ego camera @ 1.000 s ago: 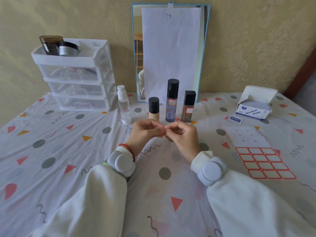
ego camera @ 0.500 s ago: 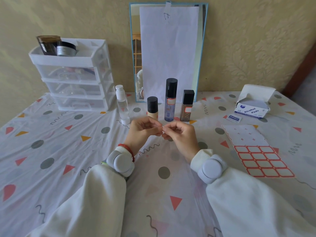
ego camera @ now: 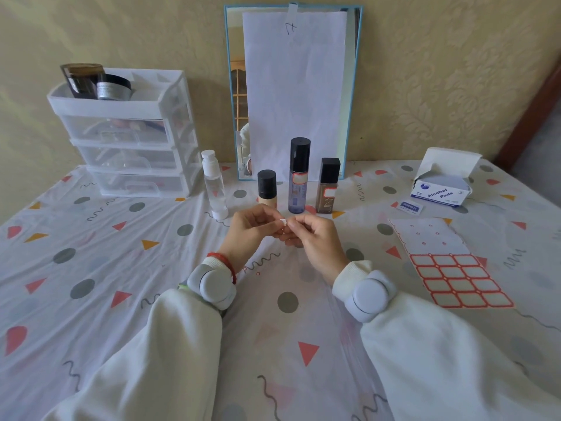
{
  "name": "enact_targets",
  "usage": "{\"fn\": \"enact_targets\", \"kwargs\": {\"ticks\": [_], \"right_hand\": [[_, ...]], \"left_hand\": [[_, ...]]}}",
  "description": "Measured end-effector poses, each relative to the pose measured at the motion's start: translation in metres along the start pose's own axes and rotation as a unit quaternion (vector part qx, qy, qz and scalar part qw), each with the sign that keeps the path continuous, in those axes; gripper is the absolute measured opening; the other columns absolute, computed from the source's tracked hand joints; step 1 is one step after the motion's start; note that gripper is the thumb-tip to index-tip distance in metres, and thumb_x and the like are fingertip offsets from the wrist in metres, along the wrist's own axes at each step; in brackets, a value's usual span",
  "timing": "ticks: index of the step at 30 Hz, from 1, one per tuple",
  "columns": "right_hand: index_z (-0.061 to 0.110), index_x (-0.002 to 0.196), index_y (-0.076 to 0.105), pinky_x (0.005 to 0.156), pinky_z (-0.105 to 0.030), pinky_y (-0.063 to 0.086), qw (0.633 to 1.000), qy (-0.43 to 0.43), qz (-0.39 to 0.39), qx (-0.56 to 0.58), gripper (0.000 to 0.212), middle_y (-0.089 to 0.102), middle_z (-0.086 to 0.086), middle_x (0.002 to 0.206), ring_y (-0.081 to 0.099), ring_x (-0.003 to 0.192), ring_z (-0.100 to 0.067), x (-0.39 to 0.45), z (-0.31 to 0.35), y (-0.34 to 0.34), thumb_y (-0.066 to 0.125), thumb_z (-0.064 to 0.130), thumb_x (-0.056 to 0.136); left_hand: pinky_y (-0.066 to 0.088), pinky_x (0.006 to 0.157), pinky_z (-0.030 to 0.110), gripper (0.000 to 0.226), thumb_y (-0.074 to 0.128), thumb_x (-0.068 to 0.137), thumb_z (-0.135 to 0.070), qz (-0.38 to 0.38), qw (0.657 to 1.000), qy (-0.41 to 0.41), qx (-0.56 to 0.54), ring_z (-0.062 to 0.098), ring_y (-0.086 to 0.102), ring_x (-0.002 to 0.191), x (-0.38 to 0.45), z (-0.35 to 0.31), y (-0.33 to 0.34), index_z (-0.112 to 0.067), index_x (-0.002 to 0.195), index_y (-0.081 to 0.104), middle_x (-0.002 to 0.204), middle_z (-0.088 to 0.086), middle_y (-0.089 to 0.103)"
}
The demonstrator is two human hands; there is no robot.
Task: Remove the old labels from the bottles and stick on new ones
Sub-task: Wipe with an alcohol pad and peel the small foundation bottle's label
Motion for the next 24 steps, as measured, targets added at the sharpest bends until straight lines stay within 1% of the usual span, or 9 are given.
{"fn": "enact_targets", "kwargs": {"ticks": [2,4,6,8,11,15,18,21,24], "right_hand": [[0.006,0.096,0.070,0.062,-0.016,0.053,1.000,-0.003,-0.006,-0.003,0.017,0.072,-0.001,0.078,0.070,0.071,-0.007,0.000,0.002,-0.001,0.054,0.010,0.097],[0.008,0.096,0.070,0.063,-0.015,0.053,1.000,0.006,-0.013,-0.008,0.012,0.073,0.001,0.079,0.070,0.072,-0.008,0.000,0.003,-0.002,0.060,0.014,0.094],[0.007,0.094,0.070,0.062,-0.015,0.052,1.000,0.016,-0.026,-0.008,0.008,0.072,-0.001,0.078,0.069,0.068,-0.006,0.001,0.002,-0.005,0.063,0.012,0.092],[0.007,0.093,0.069,0.063,-0.018,0.053,0.999,0.021,-0.040,-0.020,0.008,0.071,-0.002,0.077,0.068,0.067,-0.007,0.002,0.002,-0.009,0.062,0.010,0.091],[0.006,0.095,0.070,0.066,-0.019,0.055,0.997,0.033,-0.054,-0.039,0.010,0.071,-0.003,0.078,0.069,0.069,-0.009,0.005,0.005,-0.017,0.063,0.012,0.091],[0.005,0.094,0.068,0.063,-0.018,0.055,0.996,0.048,-0.076,-0.015,0.007,0.071,-0.003,0.076,0.068,0.064,-0.007,0.001,0.008,-0.027,0.062,0.007,0.091],[0.000,0.094,0.068,0.062,-0.017,0.055,0.995,0.055,-0.088,0.014,0.008,0.070,-0.007,0.075,0.068,0.061,-0.007,-0.006,0.014,-0.034,0.062,0.003,0.089],[-0.005,0.096,0.068,0.064,-0.020,0.056,0.994,0.058,-0.090,0.031,0.012,0.072,-0.015,0.079,0.070,0.065,-0.014,-0.017,0.022,-0.043,0.063,0.001,0.088],[0.000,0.092,0.070,0.069,-0.026,0.058,0.991,0.061,-0.100,0.059,0.009,0.073,-0.017,0.081,0.072,0.072,-0.022,-0.031,0.030,-0.055,0.062,0.002,0.089]], "left_hand": [[0.052,0.070,0.030,0.009,0.060,0.085,0.010,-0.009,1.000,0.001,0.004,0.027,0.060,0.072,0.000,-0.003,-0.002,0.002,0.084,0.062,0.080,0.018,0.064],[0.052,0.067,0.026,0.009,0.061,0.084,0.010,-0.011,1.000,0.004,0.012,0.023,0.061,0.070,0.000,-0.005,-0.002,0.001,0.083,0.063,0.078,0.017,0.065],[0.053,0.066,0.024,0.008,0.064,0.083,0.009,-0.014,1.000,0.006,0.020,0.021,0.064,0.069,-0.001,-0.005,-0.002,0.001,0.081,0.065,0.077,0.016,0.067],[0.054,0.066,0.026,0.006,0.064,0.082,0.009,-0.018,1.000,0.006,0.016,0.024,0.065,0.070,0.001,-0.006,-0.001,0.003,0.082,0.067,0.079,0.019,0.068],[0.057,0.071,0.029,0.007,0.061,0.085,0.007,-0.011,1.000,-0.002,-0.001,0.030,0.065,0.075,0.005,-0.009,0.005,0.007,0.088,0.067,0.087,0.027,0.067],[0.058,0.072,0.028,0.003,0.064,0.085,0.004,0.016,0.998,0.024,0.052,0.024,0.067,0.073,0.006,-0.021,0.017,0.004,0.086,0.066,0.083,0.020,0.069],[0.058,0.072,0.027,0.003,0.065,0.085,0.004,0.025,0.997,0.030,0.070,0.023,0.067,0.070,0.005,-0.028,0.023,0.004,0.087,0.066,0.082,0.019,0.069],[0.056,0.070,0.026,0.004,0.063,0.086,0.003,0.044,0.993,0.042,0.101,0.023,0.063,0.068,0.000,-0.039,0.035,0.000,0.085,0.066,0.078,0.017,0.067],[0.054,0.071,0.028,0.004,0.062,0.087,0.003,0.052,0.993,0.050,0.098,0.022,0.061,0.068,-0.009,-0.047,0.050,0.002,0.086,0.065,0.078,0.016,0.066]]}}
Point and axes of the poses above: each hand's wrist, its own x-axis towards the middle knuckle, its own y-axis out of the palm, z = x × y, the point moved 9 cm from there along x, towards the middle knuckle
